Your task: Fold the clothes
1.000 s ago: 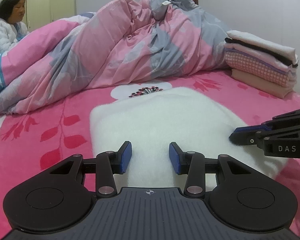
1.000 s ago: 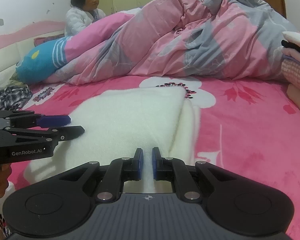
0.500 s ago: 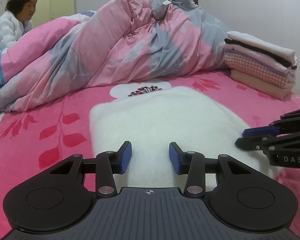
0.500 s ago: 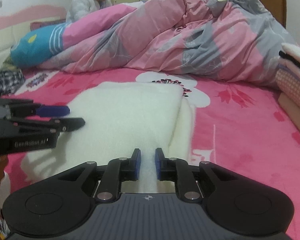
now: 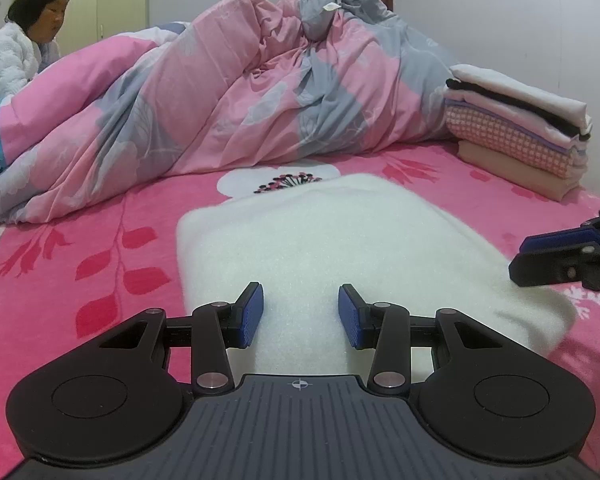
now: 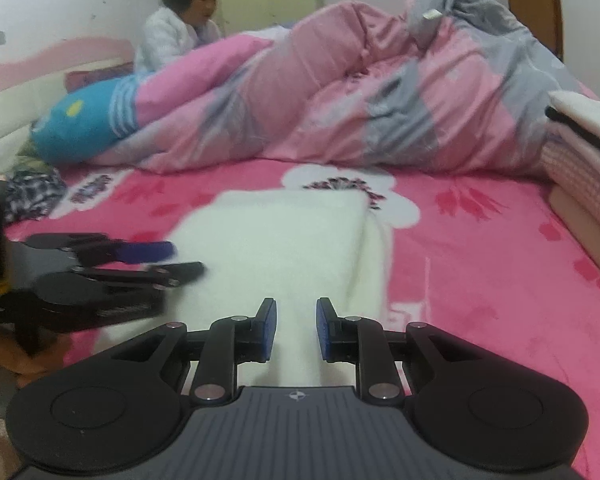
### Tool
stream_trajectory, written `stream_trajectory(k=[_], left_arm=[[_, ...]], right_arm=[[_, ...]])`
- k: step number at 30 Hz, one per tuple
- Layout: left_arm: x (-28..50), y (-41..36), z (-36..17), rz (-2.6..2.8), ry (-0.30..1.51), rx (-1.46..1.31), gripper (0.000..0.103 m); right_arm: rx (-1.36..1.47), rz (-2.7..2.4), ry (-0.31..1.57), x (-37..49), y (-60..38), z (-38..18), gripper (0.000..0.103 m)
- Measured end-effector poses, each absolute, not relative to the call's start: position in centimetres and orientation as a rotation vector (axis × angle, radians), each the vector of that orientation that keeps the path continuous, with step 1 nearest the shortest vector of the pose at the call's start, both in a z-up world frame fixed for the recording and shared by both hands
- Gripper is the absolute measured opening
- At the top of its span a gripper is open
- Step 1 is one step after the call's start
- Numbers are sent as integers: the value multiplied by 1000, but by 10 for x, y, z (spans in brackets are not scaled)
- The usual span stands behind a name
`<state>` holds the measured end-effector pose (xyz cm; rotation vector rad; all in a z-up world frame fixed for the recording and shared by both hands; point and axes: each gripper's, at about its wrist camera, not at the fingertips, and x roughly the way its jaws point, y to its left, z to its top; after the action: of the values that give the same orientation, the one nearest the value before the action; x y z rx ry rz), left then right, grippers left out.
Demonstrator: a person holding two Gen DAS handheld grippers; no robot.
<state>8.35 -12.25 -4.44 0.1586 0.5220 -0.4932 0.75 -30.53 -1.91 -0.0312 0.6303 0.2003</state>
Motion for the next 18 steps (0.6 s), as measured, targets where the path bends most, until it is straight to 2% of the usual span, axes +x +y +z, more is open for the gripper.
stream_trajectory(k=[18], left_arm=[[72,-121,-33,-440,549,160,41]], right_arm=[[-18,236,658,10,-307,-50,20]])
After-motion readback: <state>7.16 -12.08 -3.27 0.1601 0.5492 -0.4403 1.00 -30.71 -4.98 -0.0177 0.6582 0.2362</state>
